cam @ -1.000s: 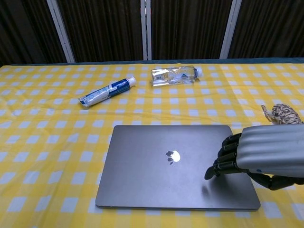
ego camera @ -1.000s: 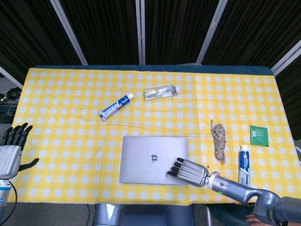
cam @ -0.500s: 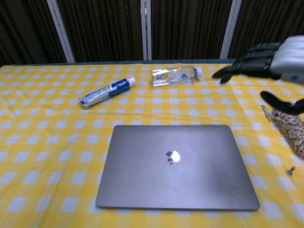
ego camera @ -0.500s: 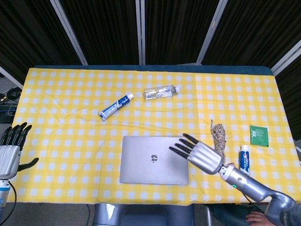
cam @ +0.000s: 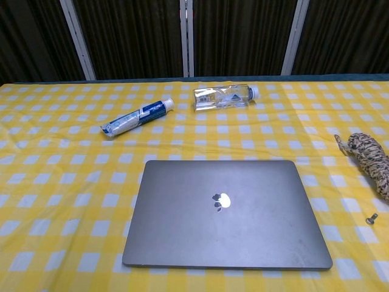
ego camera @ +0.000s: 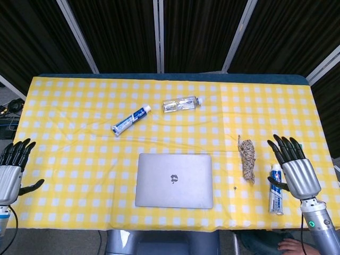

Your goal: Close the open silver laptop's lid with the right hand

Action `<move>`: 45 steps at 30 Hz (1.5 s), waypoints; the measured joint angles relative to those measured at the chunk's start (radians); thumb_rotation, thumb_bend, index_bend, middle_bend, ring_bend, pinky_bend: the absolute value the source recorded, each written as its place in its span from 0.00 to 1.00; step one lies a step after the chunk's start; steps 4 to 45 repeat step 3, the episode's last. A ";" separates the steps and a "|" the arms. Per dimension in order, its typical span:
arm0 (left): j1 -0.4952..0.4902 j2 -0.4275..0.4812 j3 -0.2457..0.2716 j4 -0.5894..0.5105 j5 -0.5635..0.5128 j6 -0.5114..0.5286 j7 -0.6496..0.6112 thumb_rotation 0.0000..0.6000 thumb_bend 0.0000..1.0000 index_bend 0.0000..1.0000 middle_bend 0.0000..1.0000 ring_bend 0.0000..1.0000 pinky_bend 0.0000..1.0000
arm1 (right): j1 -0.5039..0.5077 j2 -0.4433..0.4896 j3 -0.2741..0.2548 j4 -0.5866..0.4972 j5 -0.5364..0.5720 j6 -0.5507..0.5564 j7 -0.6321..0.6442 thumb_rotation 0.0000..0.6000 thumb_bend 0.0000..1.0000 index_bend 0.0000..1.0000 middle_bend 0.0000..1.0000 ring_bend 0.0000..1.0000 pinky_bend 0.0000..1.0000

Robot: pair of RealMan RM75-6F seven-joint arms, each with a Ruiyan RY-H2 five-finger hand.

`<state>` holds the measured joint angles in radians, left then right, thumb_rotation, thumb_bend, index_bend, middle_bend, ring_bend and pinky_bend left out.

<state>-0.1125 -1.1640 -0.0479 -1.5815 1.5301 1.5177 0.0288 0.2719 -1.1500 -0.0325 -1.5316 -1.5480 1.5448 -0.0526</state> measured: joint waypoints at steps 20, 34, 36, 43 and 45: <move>0.002 0.005 0.002 -0.006 0.005 0.004 -0.007 1.00 0.00 0.00 0.00 0.00 0.00 | -0.026 -0.010 -0.005 0.021 0.008 0.003 0.000 1.00 0.00 0.00 0.00 0.00 0.00; 0.002 0.005 0.002 -0.006 0.005 0.004 -0.007 1.00 0.00 0.00 0.00 0.00 0.00 | -0.026 -0.010 -0.005 0.021 0.008 0.003 0.000 1.00 0.00 0.00 0.00 0.00 0.00; 0.002 0.005 0.002 -0.006 0.005 0.004 -0.007 1.00 0.00 0.00 0.00 0.00 0.00 | -0.026 -0.010 -0.005 0.021 0.008 0.003 0.000 1.00 0.00 0.00 0.00 0.00 0.00; 0.002 0.005 0.002 -0.006 0.005 0.004 -0.007 1.00 0.00 0.00 0.00 0.00 0.00 | -0.026 -0.010 -0.005 0.021 0.008 0.003 0.000 1.00 0.00 0.00 0.00 0.00 0.00; 0.002 0.005 0.002 -0.006 0.005 0.004 -0.007 1.00 0.00 0.00 0.00 0.00 0.00 | -0.026 -0.010 -0.005 0.021 0.008 0.003 0.000 1.00 0.00 0.00 0.00 0.00 0.00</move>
